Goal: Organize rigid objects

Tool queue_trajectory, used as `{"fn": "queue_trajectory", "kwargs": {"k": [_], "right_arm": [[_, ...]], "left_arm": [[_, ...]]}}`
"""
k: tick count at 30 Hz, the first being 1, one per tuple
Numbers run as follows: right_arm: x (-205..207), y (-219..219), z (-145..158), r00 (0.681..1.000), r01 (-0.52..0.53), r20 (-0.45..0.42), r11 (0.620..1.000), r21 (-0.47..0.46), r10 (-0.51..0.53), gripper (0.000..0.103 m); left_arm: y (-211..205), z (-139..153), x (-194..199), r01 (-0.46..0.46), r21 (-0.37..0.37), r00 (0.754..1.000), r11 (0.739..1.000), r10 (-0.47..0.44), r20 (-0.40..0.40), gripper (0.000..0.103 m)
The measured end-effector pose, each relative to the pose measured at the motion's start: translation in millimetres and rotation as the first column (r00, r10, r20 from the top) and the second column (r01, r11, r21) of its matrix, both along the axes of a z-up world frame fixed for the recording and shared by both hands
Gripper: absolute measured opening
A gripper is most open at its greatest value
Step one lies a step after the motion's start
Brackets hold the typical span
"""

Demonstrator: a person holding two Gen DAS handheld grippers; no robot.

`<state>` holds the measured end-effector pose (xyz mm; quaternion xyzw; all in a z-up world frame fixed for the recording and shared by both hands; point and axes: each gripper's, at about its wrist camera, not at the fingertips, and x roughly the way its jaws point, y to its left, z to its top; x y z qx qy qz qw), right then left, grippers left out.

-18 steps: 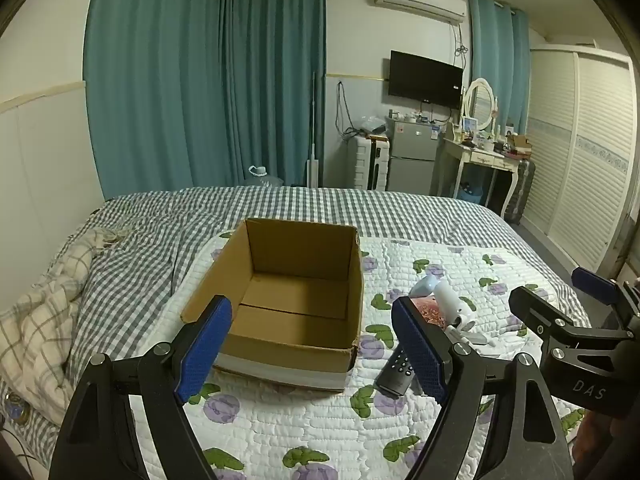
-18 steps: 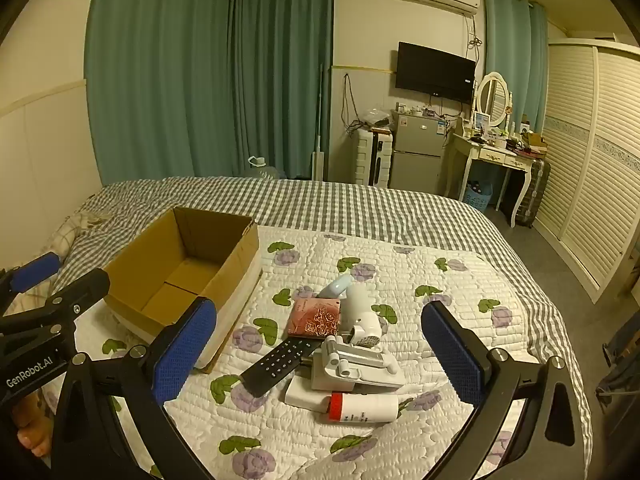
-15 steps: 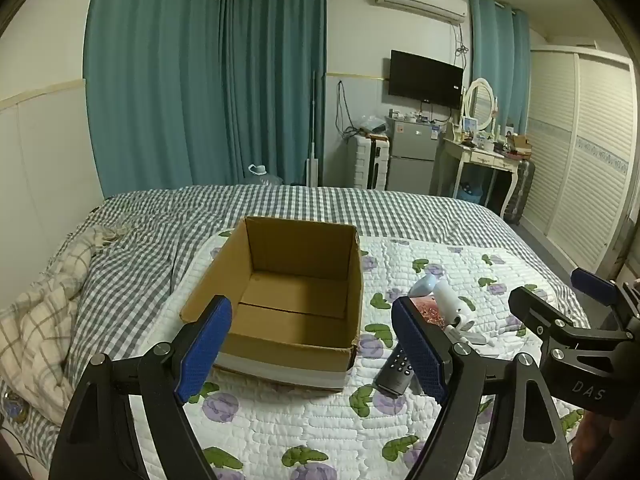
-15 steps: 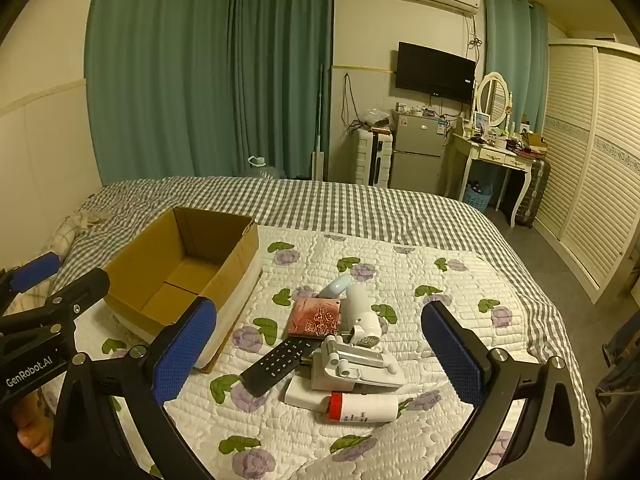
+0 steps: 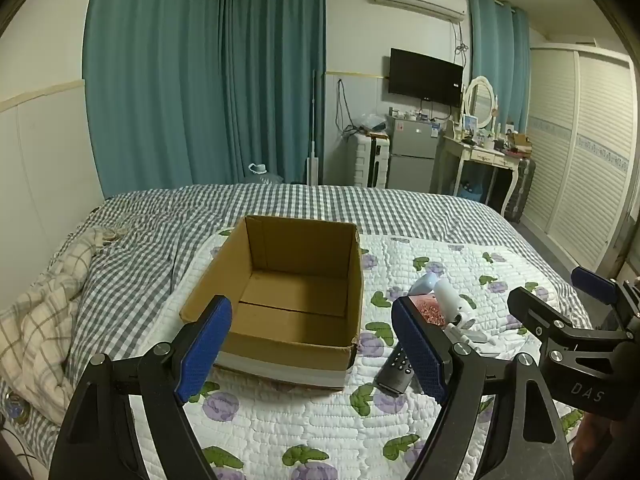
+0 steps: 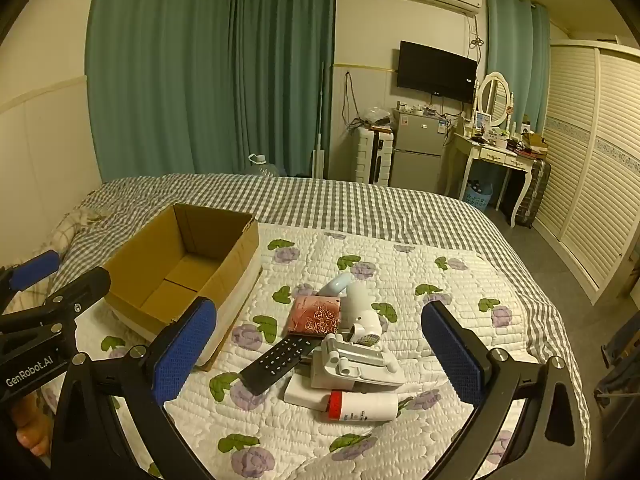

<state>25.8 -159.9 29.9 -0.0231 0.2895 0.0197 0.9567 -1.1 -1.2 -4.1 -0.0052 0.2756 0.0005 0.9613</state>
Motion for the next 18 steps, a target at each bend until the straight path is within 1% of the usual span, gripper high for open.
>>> {"fn": "queue_trajectory", "kwargs": {"k": [18], "right_arm": [[-2.6,-0.5,-3.4,1.0,0.001,-0.002,1.0,-0.005,-0.001,0.103]], "left_arm": [[1.7,-0.6,1.0,0.0,0.001,1.0,1.0,0.0,-0.004,0.085]]}}
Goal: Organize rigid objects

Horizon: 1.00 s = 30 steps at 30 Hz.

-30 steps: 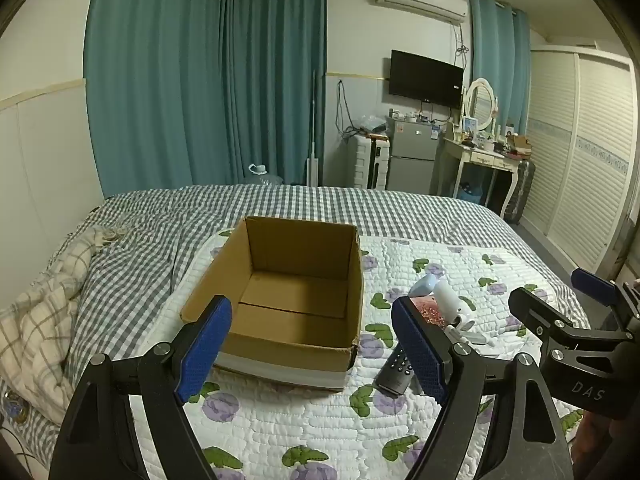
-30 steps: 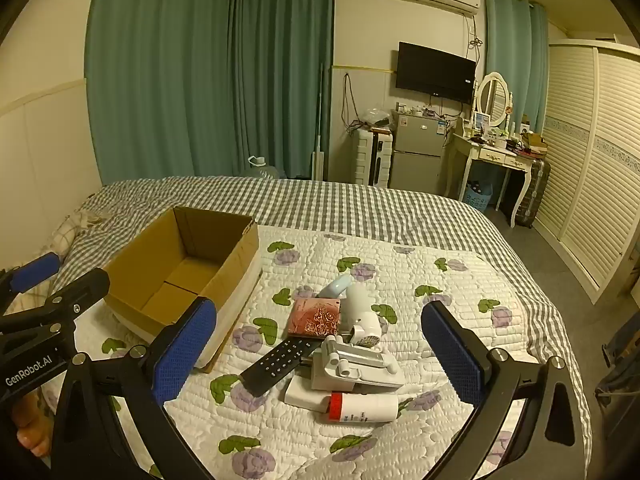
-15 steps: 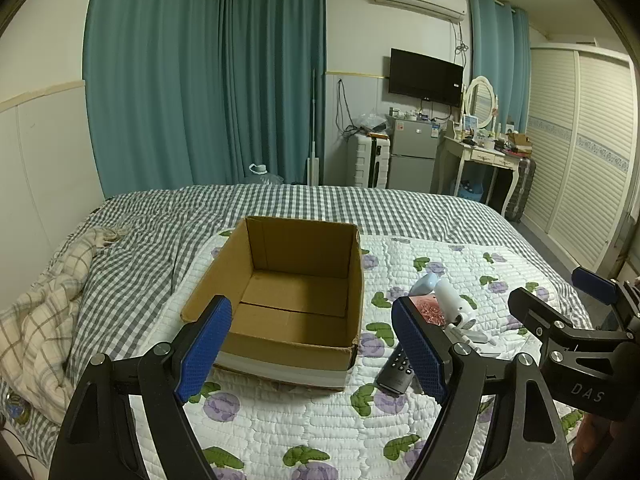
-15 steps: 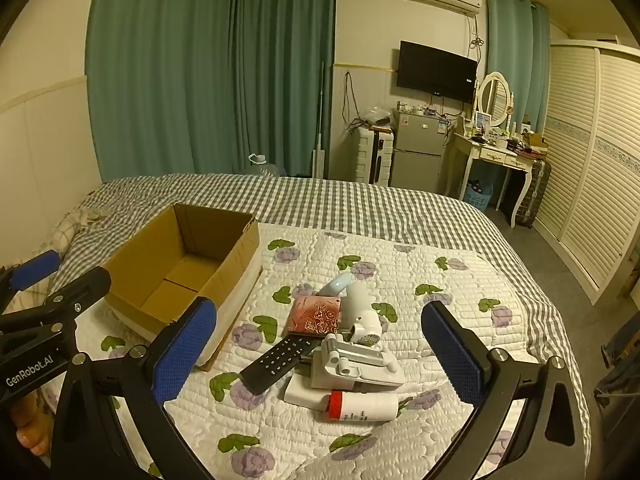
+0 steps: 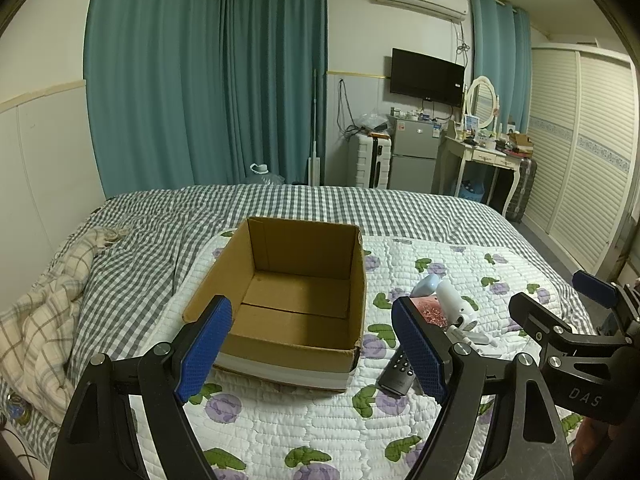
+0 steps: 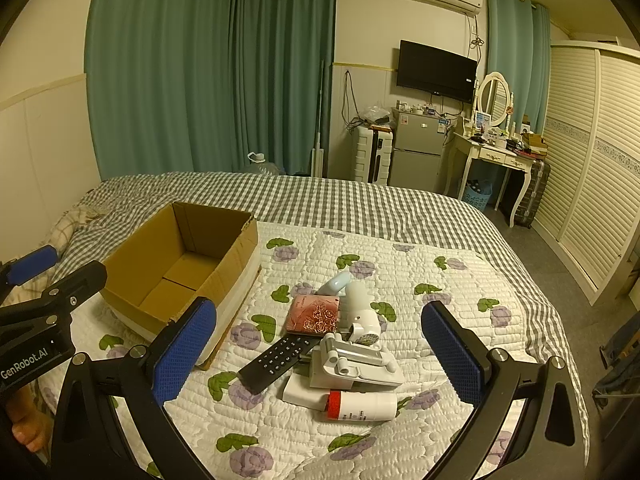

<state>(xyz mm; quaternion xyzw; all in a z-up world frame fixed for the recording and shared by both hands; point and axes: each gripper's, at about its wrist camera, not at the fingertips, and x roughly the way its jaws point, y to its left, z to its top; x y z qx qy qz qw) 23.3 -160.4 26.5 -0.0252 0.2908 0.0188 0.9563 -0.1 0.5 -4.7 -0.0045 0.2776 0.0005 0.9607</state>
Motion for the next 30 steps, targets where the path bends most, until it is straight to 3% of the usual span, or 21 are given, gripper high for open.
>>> {"fn": "queue_trajectory", "kwargs": {"k": [30], "right_arm": [[3.5,1.0,-8.0,1.0,-0.005,-0.009,1.0,-0.005,0.005,0.103]], "left_arm": [[2.9,0.3,1.1,0.0,0.003,1.0,1.0,0.0,-0.002,0.085]]}}
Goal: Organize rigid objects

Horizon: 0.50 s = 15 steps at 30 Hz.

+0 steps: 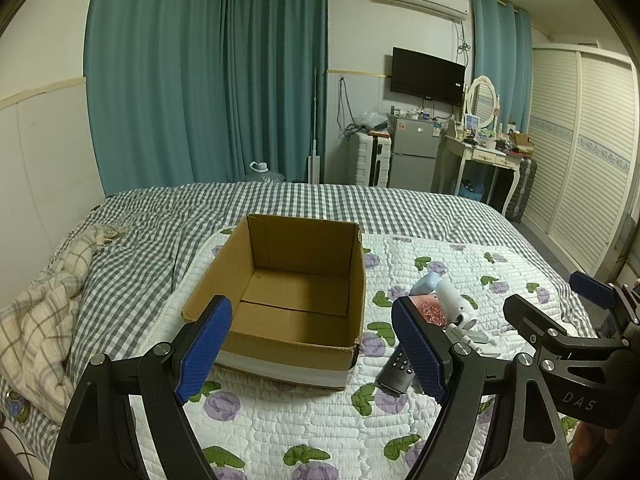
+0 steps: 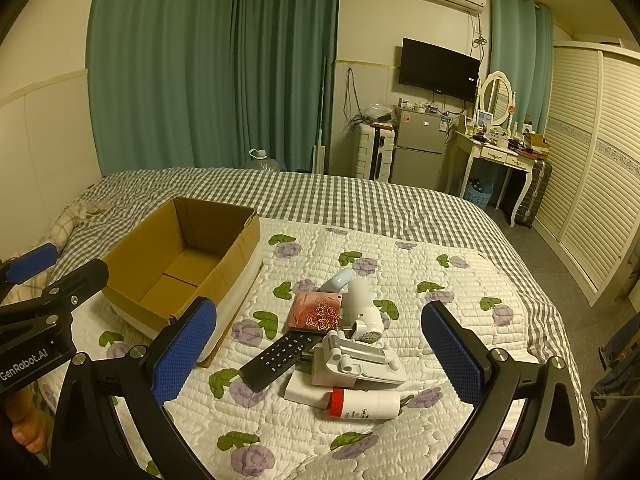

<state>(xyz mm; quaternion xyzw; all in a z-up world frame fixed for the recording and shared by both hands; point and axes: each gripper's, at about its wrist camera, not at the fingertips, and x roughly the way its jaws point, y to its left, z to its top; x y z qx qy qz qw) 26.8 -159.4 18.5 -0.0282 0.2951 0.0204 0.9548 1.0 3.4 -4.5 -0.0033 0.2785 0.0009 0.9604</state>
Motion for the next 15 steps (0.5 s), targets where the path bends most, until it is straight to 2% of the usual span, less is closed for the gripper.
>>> {"fn": "queue_trajectory", "kwargs": {"k": [15], "right_arm": [[0.0,1.6,2.5,1.0,0.002,-0.004,1.0,-0.004,-0.002,0.103]], "left_arm": [[-0.6,0.8,-1.0,0.0,-0.003,1.0,1.0,0.0,0.0,0.085]]}}
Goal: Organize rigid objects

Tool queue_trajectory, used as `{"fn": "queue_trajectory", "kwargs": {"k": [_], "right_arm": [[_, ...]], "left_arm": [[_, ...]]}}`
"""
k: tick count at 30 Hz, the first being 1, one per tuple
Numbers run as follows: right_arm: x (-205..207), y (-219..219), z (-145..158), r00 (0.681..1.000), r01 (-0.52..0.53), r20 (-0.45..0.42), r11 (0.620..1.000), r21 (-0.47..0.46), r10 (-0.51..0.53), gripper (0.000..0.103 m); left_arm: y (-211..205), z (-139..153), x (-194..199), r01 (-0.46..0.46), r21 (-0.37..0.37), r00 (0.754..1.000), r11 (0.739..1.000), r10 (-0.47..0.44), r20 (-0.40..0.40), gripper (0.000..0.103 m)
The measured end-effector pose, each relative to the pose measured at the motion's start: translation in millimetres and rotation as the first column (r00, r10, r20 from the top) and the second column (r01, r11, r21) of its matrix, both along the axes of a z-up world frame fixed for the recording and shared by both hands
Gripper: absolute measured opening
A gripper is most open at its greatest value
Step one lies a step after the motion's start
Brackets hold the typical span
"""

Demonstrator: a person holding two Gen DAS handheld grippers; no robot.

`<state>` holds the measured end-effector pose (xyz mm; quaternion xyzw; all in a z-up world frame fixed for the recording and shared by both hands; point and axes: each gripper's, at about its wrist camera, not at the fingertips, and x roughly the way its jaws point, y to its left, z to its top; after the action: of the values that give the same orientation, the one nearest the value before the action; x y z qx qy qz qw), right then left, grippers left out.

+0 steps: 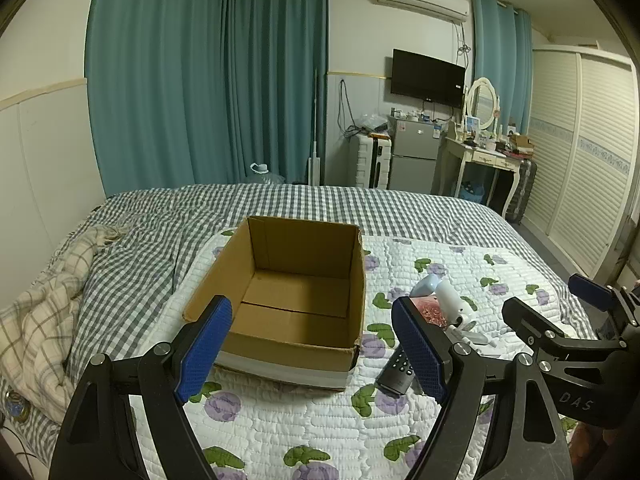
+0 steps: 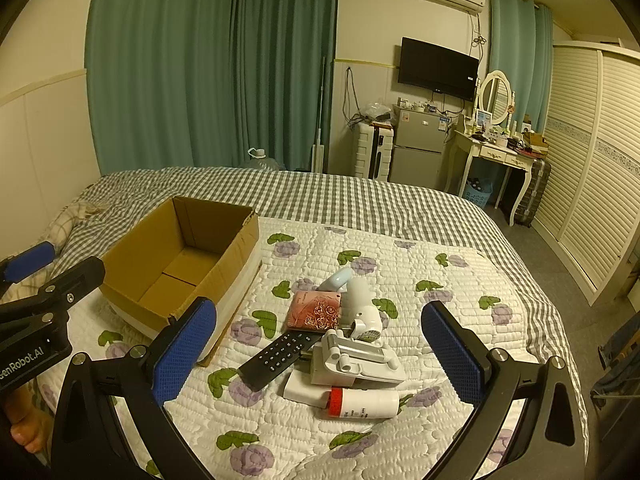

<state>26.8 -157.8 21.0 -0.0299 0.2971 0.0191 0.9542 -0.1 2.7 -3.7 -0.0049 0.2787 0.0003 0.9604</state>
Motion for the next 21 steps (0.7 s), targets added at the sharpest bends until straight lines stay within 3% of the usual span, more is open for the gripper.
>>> {"fn": "queue_trajectory", "kwargs": {"k": [11,16,21], "right_arm": [[-1,-1,0,1.0,0.001,-0.001,1.0,-0.001,-0.001,0.103],[0,-3,-2,1.0,0.012,-0.007,1.0,-0.006,-0.012,0.103],[7,-5,-6,0.999,0.028,-0.033,1.0,-0.007,-0.028,0.103]], "left_arm": [[-2,17,-4,0.006,0.062,1.0,0.998,-0.007,0.014,0.085],[16,23,8,0.004,0.048,0.999,0.999,-0.002,-0.041,0.085],[44,15,25,-0.036,0.085,0.993,0.996,0.045,-0.11,0.083]]}}
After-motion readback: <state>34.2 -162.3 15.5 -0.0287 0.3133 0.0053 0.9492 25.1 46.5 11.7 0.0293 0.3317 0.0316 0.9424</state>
